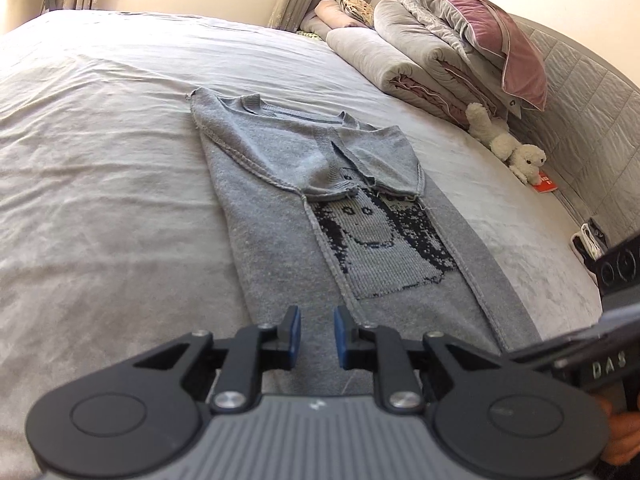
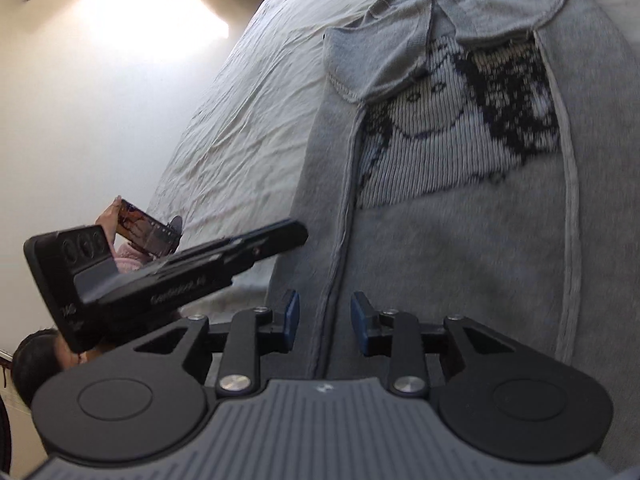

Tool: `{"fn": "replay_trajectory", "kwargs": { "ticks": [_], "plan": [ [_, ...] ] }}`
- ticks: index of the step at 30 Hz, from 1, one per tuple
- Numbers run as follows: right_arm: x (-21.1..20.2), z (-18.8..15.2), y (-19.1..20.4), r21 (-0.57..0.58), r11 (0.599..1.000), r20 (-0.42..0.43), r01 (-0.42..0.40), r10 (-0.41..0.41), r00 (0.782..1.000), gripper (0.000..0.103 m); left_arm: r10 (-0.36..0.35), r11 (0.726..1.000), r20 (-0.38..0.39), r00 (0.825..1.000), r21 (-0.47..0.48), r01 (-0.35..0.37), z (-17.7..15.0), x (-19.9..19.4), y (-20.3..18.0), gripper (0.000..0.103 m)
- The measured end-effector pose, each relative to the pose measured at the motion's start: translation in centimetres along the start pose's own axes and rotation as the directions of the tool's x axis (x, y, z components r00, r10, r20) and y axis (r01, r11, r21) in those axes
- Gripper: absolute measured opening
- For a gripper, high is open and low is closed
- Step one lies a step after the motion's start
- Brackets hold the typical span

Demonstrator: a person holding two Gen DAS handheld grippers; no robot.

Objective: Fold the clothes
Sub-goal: 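Open the left tool and smooth the folded side with the right tool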

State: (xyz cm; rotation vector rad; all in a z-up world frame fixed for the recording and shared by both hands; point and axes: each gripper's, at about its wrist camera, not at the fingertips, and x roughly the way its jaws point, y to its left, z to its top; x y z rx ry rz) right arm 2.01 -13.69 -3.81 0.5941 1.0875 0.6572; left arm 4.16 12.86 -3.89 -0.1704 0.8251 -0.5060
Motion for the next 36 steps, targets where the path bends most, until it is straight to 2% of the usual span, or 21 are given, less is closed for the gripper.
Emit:
{"fn": "replay_trajectory", "kwargs": {
  "ticks": [5,9,10,11,12,19,22,27,29,32,36],
  "plan": [
    [0.1,-4.3,0.9,0.017,1.000,-0.045,0.002,-0.001,0.999,0.033,-0.013,1.000,0.017,1.000,0.008,0.013,-0.3,-0.7,-0.4,0.017],
    [0.0,-6.1,1.3,0.021,1.000,-0.026,-0.014,0.014,1.000,0.033,-0.024,1.000,0.021,0.999,0.018,0.023,-0.4,-1.0,-0.7,0.017],
    [0.1,-6.2,1.4,0.016,1.000,-0.023,-0.016,0.017,1.000,0.030,-0.027,0.999,0.021,0.999,0.022,0.026,-0.5,-1.0,-0.8,0.017],
    [0.1,-6.1,1.5,0.012,1.000,-0.022,-0.016,0.017,1.000,0.015,-0.029,0.999,0.021,0.999,0.026,0.028,-0.5,-1.0,-1.0,0.017],
    [0.2,-5.9,1.6,0.008,1.000,-0.025,-0.016,0.017,1.000,0.009,-0.031,0.999,0.021,0.999,0.029,0.030,-0.6,-1.1,-1.1,0.017],
    [-2.3,-4.9,1.9,-0.008,0.999,0.011,-0.032,0.032,0.999,0.008,-0.044,0.998,0.034,0.998,0.039,0.043,-0.8,-1.4,-1.4,0.017],
    [-3.5,-4.9,1.1,-0.007,1.000,0.020,-0.014,0.014,1.000,0.008,-0.042,0.998,0.026,0.999,0.036,0.041,-0.8,-1.1,-1.4,0.017],
    [-2.5,-5.7,-0.5,0.032,0.998,-0.008,0.046,-0.046,0.999,0.010,-0.015,0.998,-0.002,1.000,0.057,0.015,-0.9,-0.1,-1.9,0.017],
    [-2.4,-6.0,-0.9,0.064,0.998,-0.009,0.025,-0.024,1.000,0.014,0.000,0.998,-0.013,1.000,0.064,0.001,-1.0,0.3,-1.9,0.017],
    [-2.4,-6.1,-0.5,0.061,0.998,-0.018,-0.001,0.002,1.000,0.020,-0.019,0.998,0.000,1.000,0.053,0.019,-0.9,0.4,-1.7,0.017],
    [-2.2,-6.3,0.1,0.020,1.000,-0.040,-0.010,0.011,0.999,0.020,-0.044,0.999,0.006,0.999,0.021,0.044,-0.8,1.3,-1.4,0.017]
  ]
}}
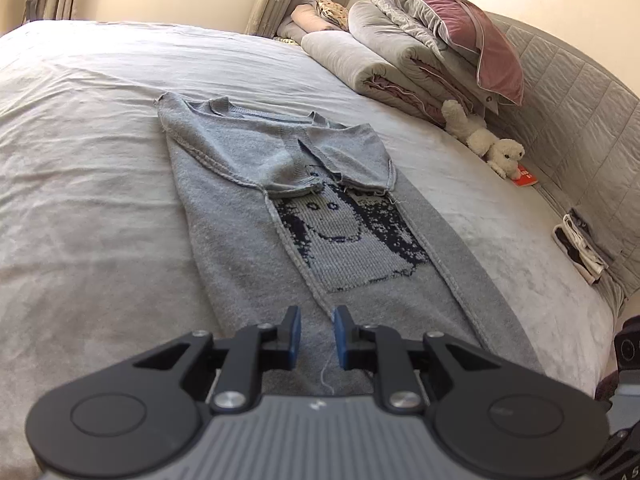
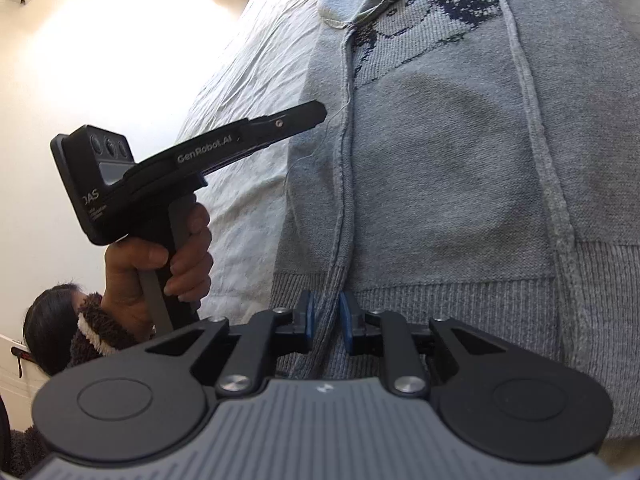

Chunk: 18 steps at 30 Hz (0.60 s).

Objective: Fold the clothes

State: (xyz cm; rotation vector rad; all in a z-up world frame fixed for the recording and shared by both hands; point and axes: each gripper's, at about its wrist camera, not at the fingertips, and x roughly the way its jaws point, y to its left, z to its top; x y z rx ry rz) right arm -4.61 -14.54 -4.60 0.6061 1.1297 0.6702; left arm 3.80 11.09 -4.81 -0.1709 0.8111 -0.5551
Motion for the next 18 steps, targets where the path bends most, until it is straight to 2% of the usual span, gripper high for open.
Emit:
{"fn": "replay_trajectory", "kwargs": {
  "ticks": [4,8,12,18],
  "plan": [
    [-0.5,0.9,0.8,-0.066,0.997,0.010,0.027,-0.026,1.000,0.020,0.022,1.000,-0.009,1.000,0.004,-0.022,0.2,0.8,0.0,0.017],
    [-0.8,3.8,0.8,-0.084,0.996,0.059,0.043,-0.038,0.998,0.025,0.034,0.999,0.058,0.998,-0.032,-0.032,1.0,-0.5,0.8,0.017],
    [1.1,7.1,0.4,-0.092,0.993,0.081,0.080,-0.073,0.994,0.026,0.041,0.995,0.101,0.994,-0.091,-0.032,1.4,-1.0,2.0,0.017],
    [3.5,9.8,-0.8,-0.080,0.991,0.123,0.108,-0.097,0.988,0.026,0.044,0.996,0.098,0.994,-0.078,-0.037,1.6,-0.5,2.4,0.017]
  ]
}}
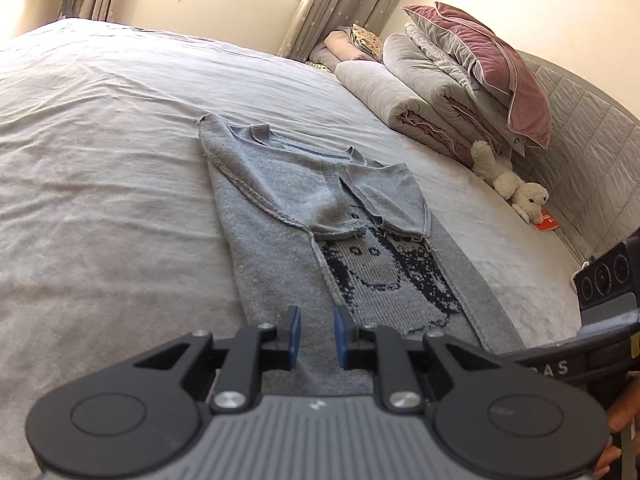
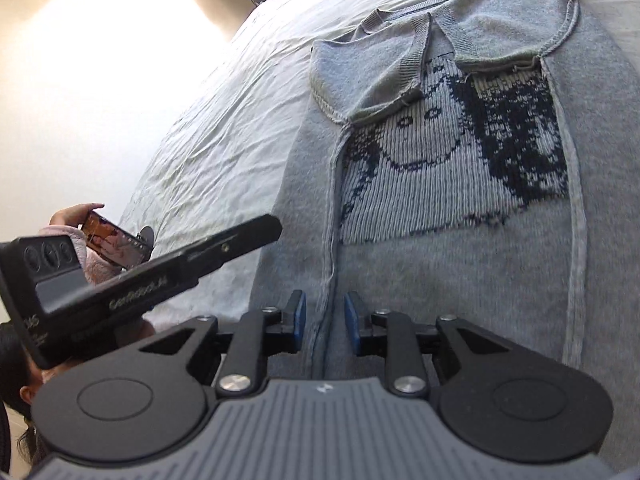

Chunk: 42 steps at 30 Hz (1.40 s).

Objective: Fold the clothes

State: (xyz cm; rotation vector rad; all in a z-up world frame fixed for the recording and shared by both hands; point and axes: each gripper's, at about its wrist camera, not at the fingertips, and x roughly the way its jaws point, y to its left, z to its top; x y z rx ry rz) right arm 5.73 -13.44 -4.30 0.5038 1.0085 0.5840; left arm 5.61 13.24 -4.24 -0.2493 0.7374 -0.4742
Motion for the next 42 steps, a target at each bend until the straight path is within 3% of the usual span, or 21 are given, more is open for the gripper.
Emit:
{"fn": "replay_trajectory", "kwargs": {
  "ticks": [2,3,8,13,18,28,37,38,40,42],
  "plan": [
    [0.4,0.1,0.0,-0.016,1.000,0.015,-0.004,0.004,1.000,0.024,-0.011,1.000,0.000,1.000,-0.005,0.011,0.0,0.2,0.2,0.017],
    [0.5,0.1,0.0,-0.027,1.000,0.021,0.008,-0.007,1.000,0.006,-0.016,1.000,-0.001,1.000,-0.007,0.016,0.0,0.4,0.3,0.017],
    [-0.5,-0.3,-1.1,0.002,0.999,0.069,0.042,-0.042,0.997,0.005,-0.016,1.000,-0.018,1.000,0.002,0.016,-0.1,1.4,0.5,0.017],
    [-0.6,1.2,-2.1,0.060,0.998,0.042,-0.009,0.007,0.999,0.014,-0.027,0.999,-0.002,1.000,-0.026,0.027,0.0,2.1,1.0,0.017],
    [0.6,4.6,-2.6,0.083,0.997,0.072,0.000,-0.006,0.997,0.026,-0.039,0.998,0.023,0.999,-0.041,0.040,0.5,2.4,1.1,0.017],
    [3.5,8.5,-4.4,0.223,0.973,0.104,-0.051,0.028,0.994,0.028,-0.047,0.998,0.025,0.999,-0.033,0.048,0.9,3.4,0.7,0.017],
    [1.2,8.6,-5.6,0.258,0.966,0.210,0.025,-0.081,0.974,0.031,-0.062,0.998,0.036,0.997,-0.030,0.063,0.7,3.8,0.4,0.017],
    [1.6,8.7,-5.5,0.254,0.967,0.211,0.034,-0.089,0.973,0.028,-0.061,0.998,0.035,0.998,-0.027,0.062,0.7,3.9,0.4,0.017],
    [1.8,8.8,-4.7,0.213,0.973,0.220,0.087,-0.134,0.966,0.006,-0.060,0.998,0.033,0.998,-0.024,0.061,0.7,4.0,0.3,0.017],
    [1.9,8.7,-3.8,0.164,0.976,0.247,0.144,-0.182,0.952,0.005,-0.067,0.997,0.030,0.997,-0.022,0.067,0.6,3.9,0.3,0.017]
  ]
}}
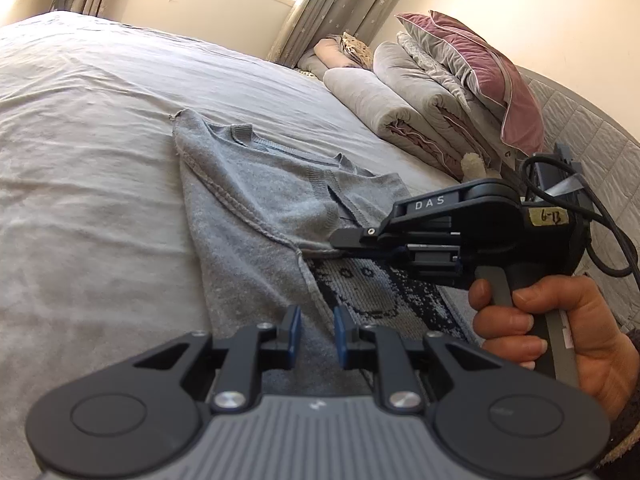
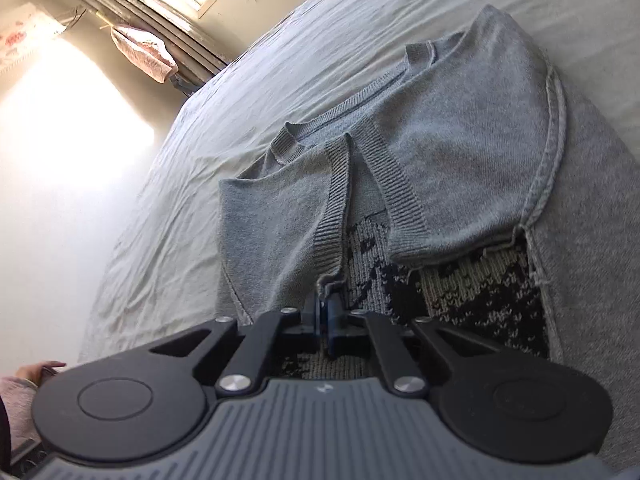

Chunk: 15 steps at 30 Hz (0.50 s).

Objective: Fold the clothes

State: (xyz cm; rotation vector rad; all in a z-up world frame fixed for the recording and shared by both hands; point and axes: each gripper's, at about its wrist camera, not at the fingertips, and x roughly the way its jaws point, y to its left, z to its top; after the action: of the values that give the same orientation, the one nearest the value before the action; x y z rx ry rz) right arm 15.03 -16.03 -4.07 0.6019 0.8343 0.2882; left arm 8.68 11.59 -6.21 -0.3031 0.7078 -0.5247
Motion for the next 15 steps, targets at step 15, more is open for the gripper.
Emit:
{"fn": "replay_trajectory", "kwargs": {
  "ticks": [15],
  "plan": [
    [4.2,3.1,0.6,-0.055,0.998,-0.014,0.016,-0.017,1.000,0.040,0.007,1.000,-0.019,1.000,0.024,-0.007,-0.2,0.6,-0.7,0.018]
  ]
}}
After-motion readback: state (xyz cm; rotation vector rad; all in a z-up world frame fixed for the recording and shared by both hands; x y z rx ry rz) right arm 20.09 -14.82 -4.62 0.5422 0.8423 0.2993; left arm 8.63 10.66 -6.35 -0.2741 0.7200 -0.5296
